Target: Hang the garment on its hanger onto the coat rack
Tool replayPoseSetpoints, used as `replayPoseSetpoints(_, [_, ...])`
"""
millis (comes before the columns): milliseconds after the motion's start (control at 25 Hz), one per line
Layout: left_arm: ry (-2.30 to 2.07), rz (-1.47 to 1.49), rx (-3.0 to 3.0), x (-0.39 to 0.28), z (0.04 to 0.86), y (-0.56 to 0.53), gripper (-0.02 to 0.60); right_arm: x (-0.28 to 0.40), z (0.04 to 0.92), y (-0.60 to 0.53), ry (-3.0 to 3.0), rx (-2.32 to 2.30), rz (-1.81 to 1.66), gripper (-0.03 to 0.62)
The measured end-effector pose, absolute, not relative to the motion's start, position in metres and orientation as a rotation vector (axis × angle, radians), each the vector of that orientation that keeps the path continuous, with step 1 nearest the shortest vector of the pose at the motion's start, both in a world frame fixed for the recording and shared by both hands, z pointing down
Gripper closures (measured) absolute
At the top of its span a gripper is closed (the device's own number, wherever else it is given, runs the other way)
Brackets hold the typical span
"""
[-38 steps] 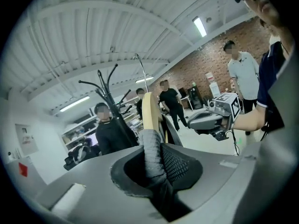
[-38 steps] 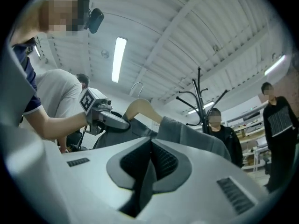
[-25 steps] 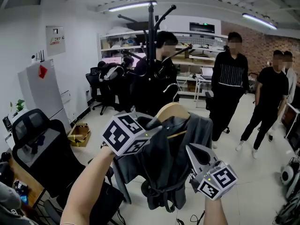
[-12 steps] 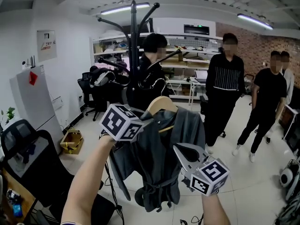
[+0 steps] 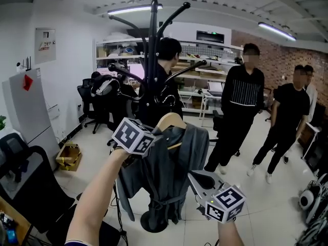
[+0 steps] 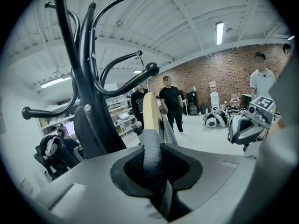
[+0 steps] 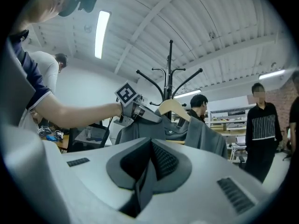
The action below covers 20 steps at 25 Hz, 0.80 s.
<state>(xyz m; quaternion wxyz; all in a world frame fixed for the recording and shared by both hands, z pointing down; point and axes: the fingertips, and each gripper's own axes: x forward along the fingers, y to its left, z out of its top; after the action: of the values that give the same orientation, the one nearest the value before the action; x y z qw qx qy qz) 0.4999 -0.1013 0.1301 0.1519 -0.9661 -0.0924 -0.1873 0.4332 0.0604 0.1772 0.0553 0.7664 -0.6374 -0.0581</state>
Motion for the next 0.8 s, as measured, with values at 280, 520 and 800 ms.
replayPoseSetpoints(280, [-0.245,-0.564,-2.828,0.499,0.151,-0.132,0.511,0.432,0.190,0.044,-1.928,2.334,-0.140,0.582])
replayPoseSetpoints(520, [-0.240,-0.606,-2.854,0.503,0.177,-0.144,0.510,0.433,0.197,0.041,-1.929,2.336,-0.133,0.582])
replayPoseSetpoints(800, [-0.200,-0.580,-2.835,0.504,0.178,-0.146,0.509,0.428,0.202,0.038,-1.925,2.341,-0.099,0.582])
